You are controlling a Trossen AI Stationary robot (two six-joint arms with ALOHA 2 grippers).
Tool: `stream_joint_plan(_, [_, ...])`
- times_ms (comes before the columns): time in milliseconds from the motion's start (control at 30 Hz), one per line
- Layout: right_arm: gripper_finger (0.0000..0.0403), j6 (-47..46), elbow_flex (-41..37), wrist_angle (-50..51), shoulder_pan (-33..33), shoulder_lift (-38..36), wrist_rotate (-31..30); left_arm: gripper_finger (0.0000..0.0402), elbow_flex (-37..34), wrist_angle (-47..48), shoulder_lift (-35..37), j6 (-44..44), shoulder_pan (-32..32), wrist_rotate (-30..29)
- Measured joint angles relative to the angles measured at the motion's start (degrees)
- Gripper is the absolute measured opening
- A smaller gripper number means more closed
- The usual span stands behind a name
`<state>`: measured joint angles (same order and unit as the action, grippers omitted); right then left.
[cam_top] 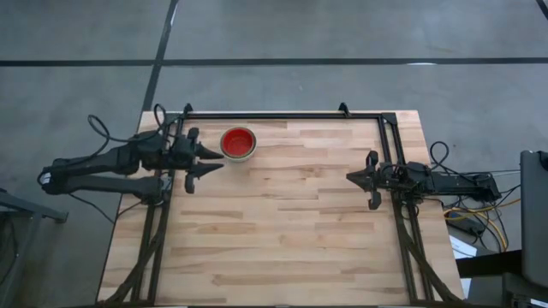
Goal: Nest bowls inside each other
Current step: Return to Home Position
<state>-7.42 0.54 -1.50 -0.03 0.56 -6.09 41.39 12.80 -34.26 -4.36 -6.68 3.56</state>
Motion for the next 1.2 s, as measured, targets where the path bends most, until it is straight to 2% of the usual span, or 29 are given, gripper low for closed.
stream_joint_plan(267, [0.0034,0.04,0.00,0.00,0.00,0.00,0.00,0.0127,-4.54,-0.29,4.55,-0.11,0.00,0.51])
stream_joint_plan(500, [0.0034,0.01,0.00,0.00,0.02,0.01,0.00,0.0128,-7.36,1.30,8.90,0.87,0.00,4.55])
stream_joint_plan(1200, [0.0034,0.08,0.00,0.00,0.00,0.00,-0.01,0.0129,-17.45,1.49,26.27,-0.39,0.00,4.56])
